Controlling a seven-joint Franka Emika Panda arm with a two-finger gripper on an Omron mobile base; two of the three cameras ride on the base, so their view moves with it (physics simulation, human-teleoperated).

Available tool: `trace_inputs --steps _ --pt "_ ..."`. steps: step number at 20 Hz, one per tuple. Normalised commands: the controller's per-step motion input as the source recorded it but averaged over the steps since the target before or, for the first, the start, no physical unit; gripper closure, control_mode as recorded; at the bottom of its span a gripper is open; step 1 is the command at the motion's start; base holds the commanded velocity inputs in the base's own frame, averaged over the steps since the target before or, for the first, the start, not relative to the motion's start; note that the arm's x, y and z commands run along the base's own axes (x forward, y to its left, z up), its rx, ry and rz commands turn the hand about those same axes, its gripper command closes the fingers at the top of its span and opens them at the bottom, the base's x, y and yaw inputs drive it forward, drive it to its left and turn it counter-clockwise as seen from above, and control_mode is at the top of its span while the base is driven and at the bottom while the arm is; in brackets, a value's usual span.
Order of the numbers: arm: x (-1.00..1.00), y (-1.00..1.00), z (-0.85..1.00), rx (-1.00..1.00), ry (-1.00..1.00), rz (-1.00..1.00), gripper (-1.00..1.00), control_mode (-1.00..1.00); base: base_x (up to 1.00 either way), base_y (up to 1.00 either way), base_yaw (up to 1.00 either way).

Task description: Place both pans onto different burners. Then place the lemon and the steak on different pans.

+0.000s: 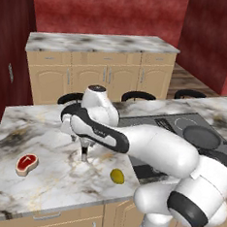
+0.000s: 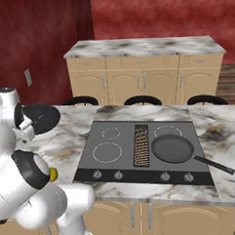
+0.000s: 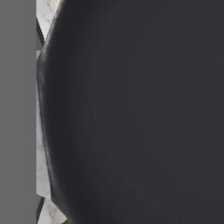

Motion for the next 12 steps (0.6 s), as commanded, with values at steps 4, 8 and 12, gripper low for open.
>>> trace_inputs --steps 4,8,12 --pt "-0.45 -0.57 0.63 0.09 -0.01 0.00 1.00 -1.00 0.00 0.00 0.00" --pt "-0.50 -0.65 0.48 0.00 0.00 0.00 1.00 -1.00 0.00 0.00 0.00" --pt "-0.46 -0.69 0.35 0.00 0.02 0.00 1.00 -1.00 0.00 0.00 0.00"
